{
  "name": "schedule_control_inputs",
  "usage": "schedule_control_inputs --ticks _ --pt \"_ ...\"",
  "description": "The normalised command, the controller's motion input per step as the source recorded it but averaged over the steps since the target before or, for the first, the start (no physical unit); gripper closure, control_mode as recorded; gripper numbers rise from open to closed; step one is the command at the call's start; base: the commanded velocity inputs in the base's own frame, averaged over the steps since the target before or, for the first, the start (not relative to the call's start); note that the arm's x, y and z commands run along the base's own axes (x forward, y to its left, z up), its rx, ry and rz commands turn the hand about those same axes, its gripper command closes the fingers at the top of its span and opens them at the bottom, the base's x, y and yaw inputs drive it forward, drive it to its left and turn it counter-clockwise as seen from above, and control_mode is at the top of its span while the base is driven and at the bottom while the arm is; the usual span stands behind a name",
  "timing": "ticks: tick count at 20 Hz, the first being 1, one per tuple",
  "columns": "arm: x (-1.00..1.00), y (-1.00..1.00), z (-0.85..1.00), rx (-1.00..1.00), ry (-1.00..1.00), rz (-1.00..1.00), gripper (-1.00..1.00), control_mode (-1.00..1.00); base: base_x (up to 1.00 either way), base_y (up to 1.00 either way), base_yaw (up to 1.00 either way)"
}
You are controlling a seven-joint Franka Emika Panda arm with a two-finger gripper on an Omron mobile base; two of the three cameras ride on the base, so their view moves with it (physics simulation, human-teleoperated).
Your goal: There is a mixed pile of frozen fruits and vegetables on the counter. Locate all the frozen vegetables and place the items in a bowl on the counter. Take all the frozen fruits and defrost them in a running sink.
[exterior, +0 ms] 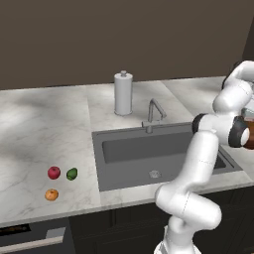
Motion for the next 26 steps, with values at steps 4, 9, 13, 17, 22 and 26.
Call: schedule_control_inputs --ticks 4,9,13,17,22,26 --pt "-0.17 1.0 0.18 -0.01 0.05 0.0 -1.0 -1.0 0.0 0.0 0.0" --pt "-0.32 1.0 0.0 -0.04 -0.01 0.04 -1.0 -1.0 0.0 0.0 0.0" --pt "-0.27 0.92 0.02 -0.11 -0.07 0.04 -1.0 -1.0 0.0 0.0 0.0" --pt "-0.1 0.92 0.0 -0.15 -0.01 0.0 -1.0 -1.0 0.0 0.0 0.0" --pt "-0.06 0.96 0.0 -0.12 0.0 0.0 -1.0 -1.0 0.0 0.0 0.0" --pt "-0.03 0.79 0.0 -0.05 -0.08 -0.01 -1.0 -1.0 0.0 0.0 0.0"
